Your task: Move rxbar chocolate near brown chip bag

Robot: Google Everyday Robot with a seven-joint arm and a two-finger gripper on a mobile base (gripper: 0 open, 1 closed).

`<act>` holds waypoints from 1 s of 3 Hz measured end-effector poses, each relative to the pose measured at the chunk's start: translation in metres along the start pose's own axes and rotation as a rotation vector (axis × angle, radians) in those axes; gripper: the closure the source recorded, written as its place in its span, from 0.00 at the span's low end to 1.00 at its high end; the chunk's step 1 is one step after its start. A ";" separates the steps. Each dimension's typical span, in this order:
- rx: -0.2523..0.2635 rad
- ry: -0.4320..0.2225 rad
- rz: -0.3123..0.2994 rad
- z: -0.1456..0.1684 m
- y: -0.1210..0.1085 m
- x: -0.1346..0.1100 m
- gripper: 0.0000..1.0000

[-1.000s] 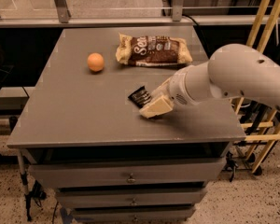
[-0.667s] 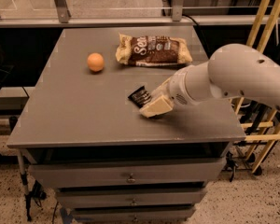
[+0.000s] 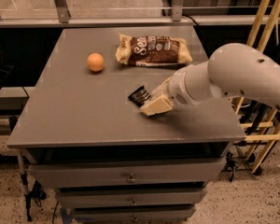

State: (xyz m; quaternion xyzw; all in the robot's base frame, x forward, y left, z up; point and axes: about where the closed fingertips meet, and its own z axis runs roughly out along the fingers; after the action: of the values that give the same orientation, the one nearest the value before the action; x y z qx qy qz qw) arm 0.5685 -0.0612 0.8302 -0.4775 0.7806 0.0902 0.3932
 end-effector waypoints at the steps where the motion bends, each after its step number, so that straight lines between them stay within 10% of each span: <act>1: 0.000 0.000 0.000 0.000 0.000 0.000 1.00; 3: 0.000 0.000 0.000 0.000 0.000 0.000 1.00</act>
Offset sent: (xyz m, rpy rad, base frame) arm 0.0559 -0.0821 0.2752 -0.0538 -0.4157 0.0846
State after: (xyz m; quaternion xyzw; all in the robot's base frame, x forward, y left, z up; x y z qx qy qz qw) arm 0.5686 -0.0612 0.8304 -0.4775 0.7805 0.0901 0.3933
